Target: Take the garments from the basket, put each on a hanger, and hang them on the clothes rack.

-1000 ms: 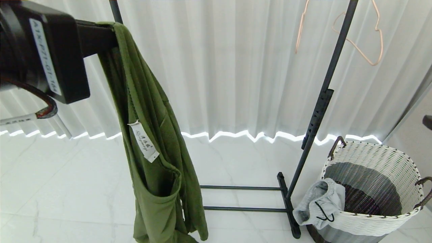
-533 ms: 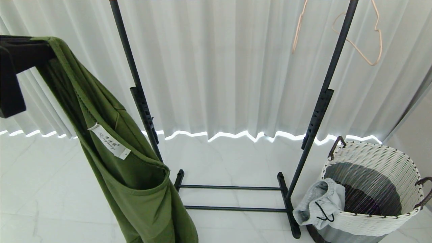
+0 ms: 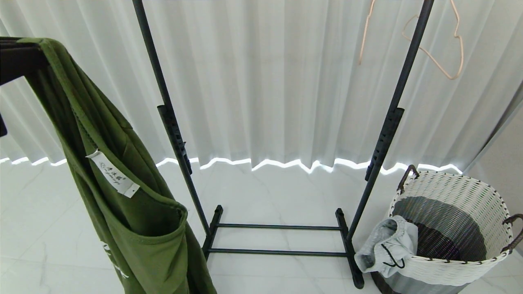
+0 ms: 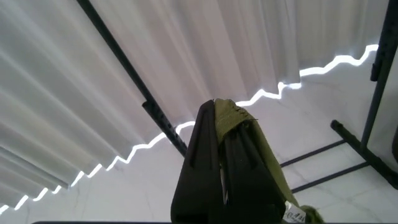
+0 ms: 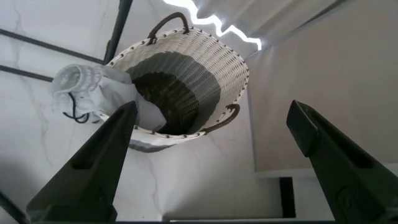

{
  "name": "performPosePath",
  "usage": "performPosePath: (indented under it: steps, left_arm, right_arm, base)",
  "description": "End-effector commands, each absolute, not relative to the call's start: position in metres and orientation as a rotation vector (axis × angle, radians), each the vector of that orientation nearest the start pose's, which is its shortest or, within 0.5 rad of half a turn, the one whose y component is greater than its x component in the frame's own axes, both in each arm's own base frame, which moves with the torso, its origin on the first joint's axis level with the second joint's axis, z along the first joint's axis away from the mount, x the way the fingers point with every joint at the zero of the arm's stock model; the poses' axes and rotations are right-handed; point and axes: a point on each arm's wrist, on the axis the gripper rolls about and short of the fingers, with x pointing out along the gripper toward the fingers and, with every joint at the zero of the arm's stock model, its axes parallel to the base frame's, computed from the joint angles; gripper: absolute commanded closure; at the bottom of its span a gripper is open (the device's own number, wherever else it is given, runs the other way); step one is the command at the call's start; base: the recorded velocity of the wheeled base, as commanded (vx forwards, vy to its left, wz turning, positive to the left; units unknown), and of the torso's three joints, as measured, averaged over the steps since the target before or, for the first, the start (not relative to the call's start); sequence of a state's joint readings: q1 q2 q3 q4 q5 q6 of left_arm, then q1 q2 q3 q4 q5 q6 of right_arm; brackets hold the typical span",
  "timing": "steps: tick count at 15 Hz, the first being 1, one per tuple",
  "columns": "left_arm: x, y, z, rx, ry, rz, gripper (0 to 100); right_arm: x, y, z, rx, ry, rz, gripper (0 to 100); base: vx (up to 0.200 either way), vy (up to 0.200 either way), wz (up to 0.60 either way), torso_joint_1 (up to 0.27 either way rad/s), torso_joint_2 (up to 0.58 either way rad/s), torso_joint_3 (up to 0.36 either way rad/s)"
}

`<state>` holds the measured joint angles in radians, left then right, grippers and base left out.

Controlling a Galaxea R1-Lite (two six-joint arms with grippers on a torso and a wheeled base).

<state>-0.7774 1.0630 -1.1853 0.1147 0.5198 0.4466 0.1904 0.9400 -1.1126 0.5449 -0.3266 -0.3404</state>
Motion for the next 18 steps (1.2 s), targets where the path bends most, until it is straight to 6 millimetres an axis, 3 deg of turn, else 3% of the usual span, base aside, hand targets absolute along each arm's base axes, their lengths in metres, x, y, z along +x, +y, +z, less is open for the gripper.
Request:
performPosePath:
  steps: [1, 5, 9, 18]
  left_arm:
    - [0.0906, -0.0733, 0.3587, 0.440, -0.065, -0.250, 100]
    - [0.0909, -0.0744, 0.3581, 0.440, -0.067, -0.273, 100]
    - [0.0905, -0.0743, 0.3583, 0.440, -0.072, -0.288, 100]
    - [0.0901, -0.0736, 0.3589, 0.452, -0.076, -0.284, 100]
  right_arm:
    - [0.0761, 0.0073, 0.3108, -0.416, 0.369, -0.075, 0]
    - [0.0755, 0.0082, 0.3136, -0.372, 0.334, -0.040, 0]
    - [0.0770, 0.0087, 0.3146, -0.351, 0.321, -0.041, 0]
    - [0.0779, 0.0093, 0.3148, -0.344, 0.314, -0.018, 0]
  base:
    - [0.000, 0.000, 0.00, 0.000, 0.00, 0.000]
    - [0.000, 0.000, 0.00, 0.000, 0.00, 0.000]
    - [0.000, 0.000, 0.00, 0.045, -0.23, -0.268]
    - [0.000, 0.000, 0.00, 0.130, -0.49, -0.322]
